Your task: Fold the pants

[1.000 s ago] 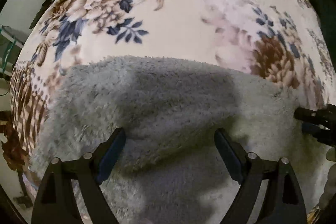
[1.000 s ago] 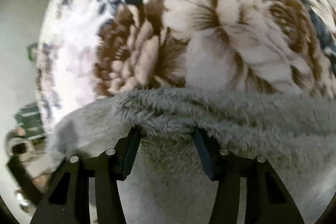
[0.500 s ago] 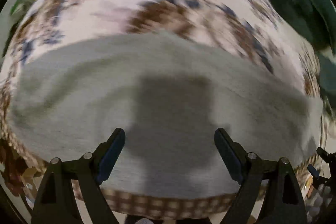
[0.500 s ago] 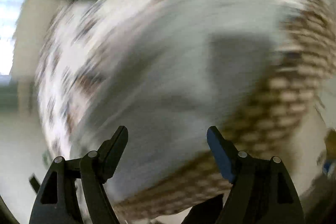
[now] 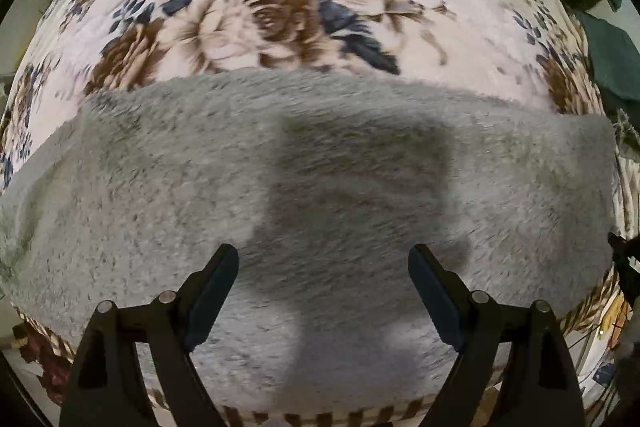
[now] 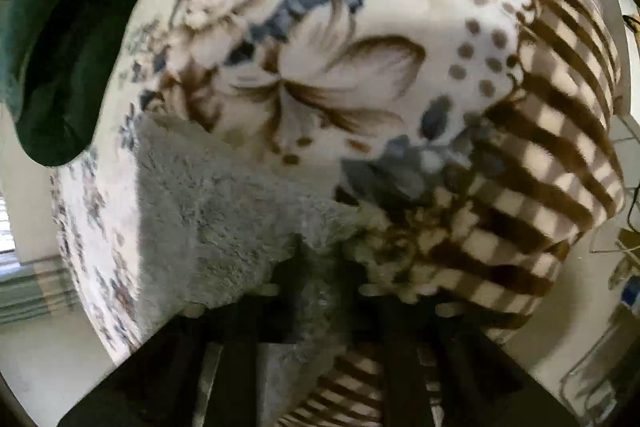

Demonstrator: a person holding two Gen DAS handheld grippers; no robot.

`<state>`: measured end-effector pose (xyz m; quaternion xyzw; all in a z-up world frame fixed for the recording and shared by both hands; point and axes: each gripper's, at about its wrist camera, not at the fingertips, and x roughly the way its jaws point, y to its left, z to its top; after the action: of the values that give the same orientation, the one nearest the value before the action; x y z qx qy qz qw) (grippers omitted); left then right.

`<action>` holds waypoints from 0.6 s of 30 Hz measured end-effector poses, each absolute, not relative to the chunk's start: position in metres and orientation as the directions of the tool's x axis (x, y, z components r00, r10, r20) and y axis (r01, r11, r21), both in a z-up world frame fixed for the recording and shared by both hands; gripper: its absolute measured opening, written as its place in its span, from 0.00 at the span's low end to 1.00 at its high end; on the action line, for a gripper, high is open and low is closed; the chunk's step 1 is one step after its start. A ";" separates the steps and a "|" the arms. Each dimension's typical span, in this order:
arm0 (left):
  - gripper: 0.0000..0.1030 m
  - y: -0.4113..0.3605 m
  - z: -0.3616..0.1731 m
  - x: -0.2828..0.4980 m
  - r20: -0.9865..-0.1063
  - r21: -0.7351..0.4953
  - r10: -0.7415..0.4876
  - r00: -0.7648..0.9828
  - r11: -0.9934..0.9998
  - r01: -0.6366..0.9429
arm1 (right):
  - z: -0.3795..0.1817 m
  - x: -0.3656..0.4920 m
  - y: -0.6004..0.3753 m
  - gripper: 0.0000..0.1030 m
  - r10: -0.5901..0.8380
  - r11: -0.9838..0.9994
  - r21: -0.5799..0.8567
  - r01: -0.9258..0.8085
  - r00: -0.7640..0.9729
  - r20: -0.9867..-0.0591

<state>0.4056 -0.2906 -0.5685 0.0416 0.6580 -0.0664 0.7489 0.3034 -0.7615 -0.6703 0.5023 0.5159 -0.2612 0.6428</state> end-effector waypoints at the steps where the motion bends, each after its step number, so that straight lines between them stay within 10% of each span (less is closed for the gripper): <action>1: 0.84 -0.294 -0.568 0.406 -0.991 -0.025 -0.045 0.123 0.987 0.158 | -0.662 0.300 -0.760 0.08 0.159 0.371 0.390 0.843 0.357 -0.921; 8: 0.84 -0.324 -0.574 0.405 -0.993 -0.013 -0.037 0.115 0.979 0.203 | -0.640 0.273 -0.760 0.10 0.160 0.375 0.409 0.832 0.377 -0.913; 12: 0.84 -0.330 -0.592 0.409 -0.995 -0.050 -0.066 0.071 0.978 0.202 | -0.650 0.258 -0.760 0.65 0.276 0.332 0.482 0.811 0.405 -0.872; 18: 0.93 -0.316 -0.635 0.418 -0.990 -0.137 -0.140 0.008 0.983 0.126 | -0.698 0.246 -0.735 0.66 0.406 0.265 0.599 0.755 0.476 -0.780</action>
<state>0.4179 -0.3158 -0.6354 -0.0050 0.6980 -0.0934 0.7100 0.2459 -0.7348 -0.6979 0.5897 0.4923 -0.1397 0.6248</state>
